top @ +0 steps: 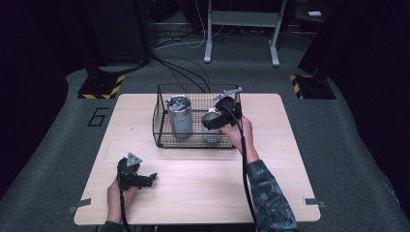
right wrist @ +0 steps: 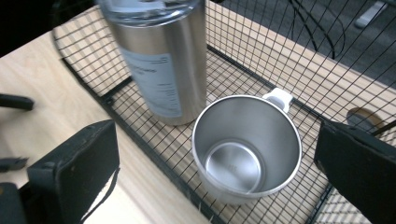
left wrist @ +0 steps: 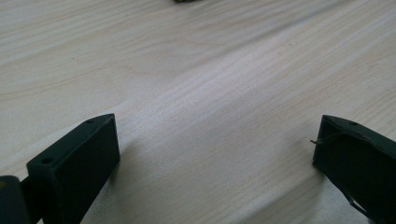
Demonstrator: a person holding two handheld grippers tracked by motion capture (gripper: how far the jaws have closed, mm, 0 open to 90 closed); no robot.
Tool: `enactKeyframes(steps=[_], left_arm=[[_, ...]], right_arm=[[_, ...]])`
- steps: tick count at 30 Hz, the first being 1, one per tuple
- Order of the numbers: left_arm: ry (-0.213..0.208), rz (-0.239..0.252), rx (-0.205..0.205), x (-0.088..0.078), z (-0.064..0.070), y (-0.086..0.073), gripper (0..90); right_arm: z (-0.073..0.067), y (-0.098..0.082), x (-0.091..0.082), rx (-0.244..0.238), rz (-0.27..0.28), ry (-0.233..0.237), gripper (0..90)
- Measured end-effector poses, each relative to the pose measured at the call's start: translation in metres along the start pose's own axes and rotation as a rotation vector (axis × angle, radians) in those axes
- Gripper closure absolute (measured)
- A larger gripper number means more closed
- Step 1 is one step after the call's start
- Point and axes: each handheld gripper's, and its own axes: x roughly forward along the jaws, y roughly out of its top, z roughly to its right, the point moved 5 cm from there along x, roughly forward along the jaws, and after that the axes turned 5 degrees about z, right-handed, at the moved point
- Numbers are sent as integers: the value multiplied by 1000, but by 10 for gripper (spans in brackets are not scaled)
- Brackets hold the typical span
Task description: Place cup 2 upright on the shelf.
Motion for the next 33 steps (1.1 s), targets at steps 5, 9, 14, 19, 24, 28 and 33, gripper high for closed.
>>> enactKeyframes(steps=[5, 9, 14, 19, 24, 28, 33], left_arm=[[0, -1, 1, 0, 0, 0, 2], [0, 0, 0, 0, 0, 0, 3], [-4, -8, 7, -1, 0, 0, 3], [-4, -9, 7, -1, 0, 0, 3], [-4, -9, 7, -1, 0, 0, 3], [-5, -9, 5, 0, 0, 0, 2], [-2, -6, 8, 0, 0, 0, 2]], right_arm=[[-11, -7, -26, -29, 31, 21, 0], [-16, -17, -44, -63, 52, 21, 0], [-17, -38, -62, -81, 58, 8, 0], [-12, -66, -72, -81, 26, -25, 0], [0, -99, -77, -46, 18, -44, 0], [8, -126, -79, -5, 8, -64, 0], [18, -163, -78, 58, -7, -78, 0]])
